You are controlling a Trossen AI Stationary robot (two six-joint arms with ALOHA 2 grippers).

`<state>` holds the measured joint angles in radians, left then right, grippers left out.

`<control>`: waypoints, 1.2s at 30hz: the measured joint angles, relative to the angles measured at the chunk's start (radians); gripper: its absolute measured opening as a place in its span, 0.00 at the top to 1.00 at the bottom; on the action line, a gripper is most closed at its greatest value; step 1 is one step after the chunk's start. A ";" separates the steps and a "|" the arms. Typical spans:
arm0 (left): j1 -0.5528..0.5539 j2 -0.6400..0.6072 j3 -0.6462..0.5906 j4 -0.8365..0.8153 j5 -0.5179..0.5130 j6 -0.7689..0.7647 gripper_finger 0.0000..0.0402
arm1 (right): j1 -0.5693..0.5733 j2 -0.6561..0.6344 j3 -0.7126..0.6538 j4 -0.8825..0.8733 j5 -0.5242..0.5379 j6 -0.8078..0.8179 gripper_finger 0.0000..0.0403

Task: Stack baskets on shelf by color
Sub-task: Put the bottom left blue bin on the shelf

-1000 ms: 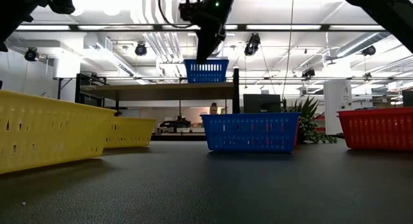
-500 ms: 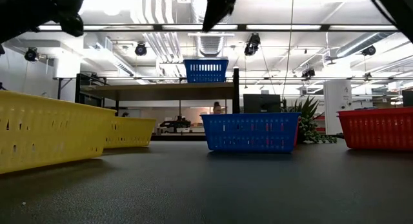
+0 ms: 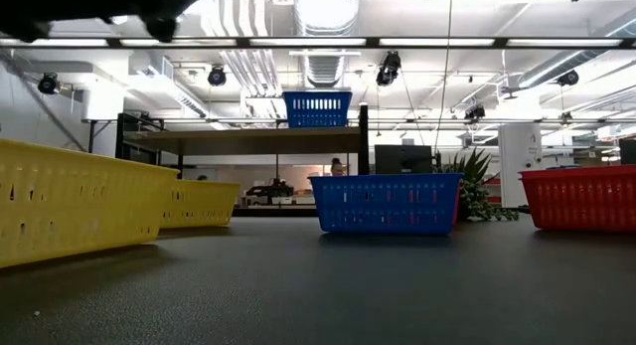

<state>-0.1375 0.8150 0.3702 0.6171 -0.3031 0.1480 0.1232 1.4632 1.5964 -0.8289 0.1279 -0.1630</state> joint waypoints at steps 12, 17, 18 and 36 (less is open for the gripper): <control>0.010 0.326 0.336 -0.405 -0.017 -0.118 1.00 | 0.113 -0.340 -0.623 0.504 0.003 -0.057 0.98; 0.049 0.439 0.480 -0.573 -0.082 -0.116 1.00 | 0.113 -0.432 -0.703 0.529 0.003 -0.059 0.98; 0.062 0.457 0.510 -0.608 -0.086 -0.116 1.00 | 0.113 -0.448 -0.715 0.530 0.003 -0.059 0.98; 0.382 0.584 0.756 -1.095 -0.194 0.055 1.00 | 0.112 -0.529 -0.816 0.573 0.003 -0.093 0.98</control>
<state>0.2446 1.3992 1.1263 -0.4781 -0.4972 0.2029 0.2356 0.9339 0.7807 -0.2558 0.1308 -0.2565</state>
